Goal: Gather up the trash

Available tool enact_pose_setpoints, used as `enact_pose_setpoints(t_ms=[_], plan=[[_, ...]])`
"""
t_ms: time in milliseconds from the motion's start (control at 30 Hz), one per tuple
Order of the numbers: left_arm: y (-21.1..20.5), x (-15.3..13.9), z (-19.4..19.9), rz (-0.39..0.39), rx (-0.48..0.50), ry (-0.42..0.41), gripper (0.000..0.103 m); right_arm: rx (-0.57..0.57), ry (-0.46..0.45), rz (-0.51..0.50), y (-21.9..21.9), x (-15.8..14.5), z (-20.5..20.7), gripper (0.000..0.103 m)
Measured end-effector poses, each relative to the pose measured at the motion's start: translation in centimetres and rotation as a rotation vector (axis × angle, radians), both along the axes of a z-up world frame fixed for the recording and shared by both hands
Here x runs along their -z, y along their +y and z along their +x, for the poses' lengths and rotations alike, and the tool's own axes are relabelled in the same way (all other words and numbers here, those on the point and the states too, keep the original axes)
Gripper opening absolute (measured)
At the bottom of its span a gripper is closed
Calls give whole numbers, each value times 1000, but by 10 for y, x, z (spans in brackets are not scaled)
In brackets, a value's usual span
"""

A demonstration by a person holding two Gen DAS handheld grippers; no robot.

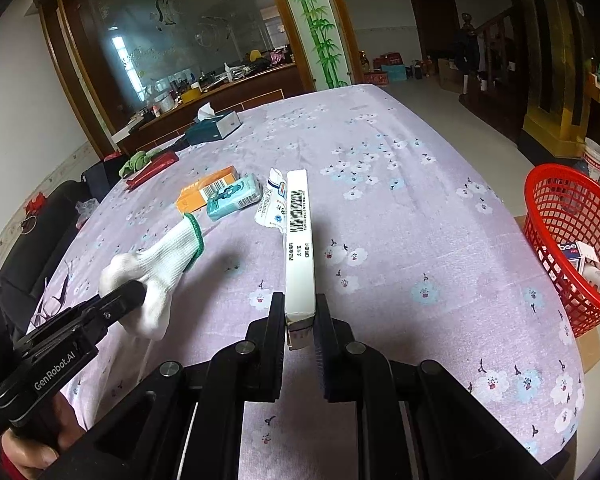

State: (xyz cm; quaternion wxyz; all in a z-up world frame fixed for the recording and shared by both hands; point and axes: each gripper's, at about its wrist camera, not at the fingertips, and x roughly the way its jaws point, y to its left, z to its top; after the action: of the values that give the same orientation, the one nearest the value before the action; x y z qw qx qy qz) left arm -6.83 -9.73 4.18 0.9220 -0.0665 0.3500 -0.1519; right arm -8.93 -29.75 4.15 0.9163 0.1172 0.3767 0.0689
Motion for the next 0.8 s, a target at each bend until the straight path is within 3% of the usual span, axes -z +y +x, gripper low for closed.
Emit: enact_pose_setpoints(t_ms=[800], plan=[[0,-6,-10,0,9,-25,21,24,-36,18,-9,-12,-16,14]])
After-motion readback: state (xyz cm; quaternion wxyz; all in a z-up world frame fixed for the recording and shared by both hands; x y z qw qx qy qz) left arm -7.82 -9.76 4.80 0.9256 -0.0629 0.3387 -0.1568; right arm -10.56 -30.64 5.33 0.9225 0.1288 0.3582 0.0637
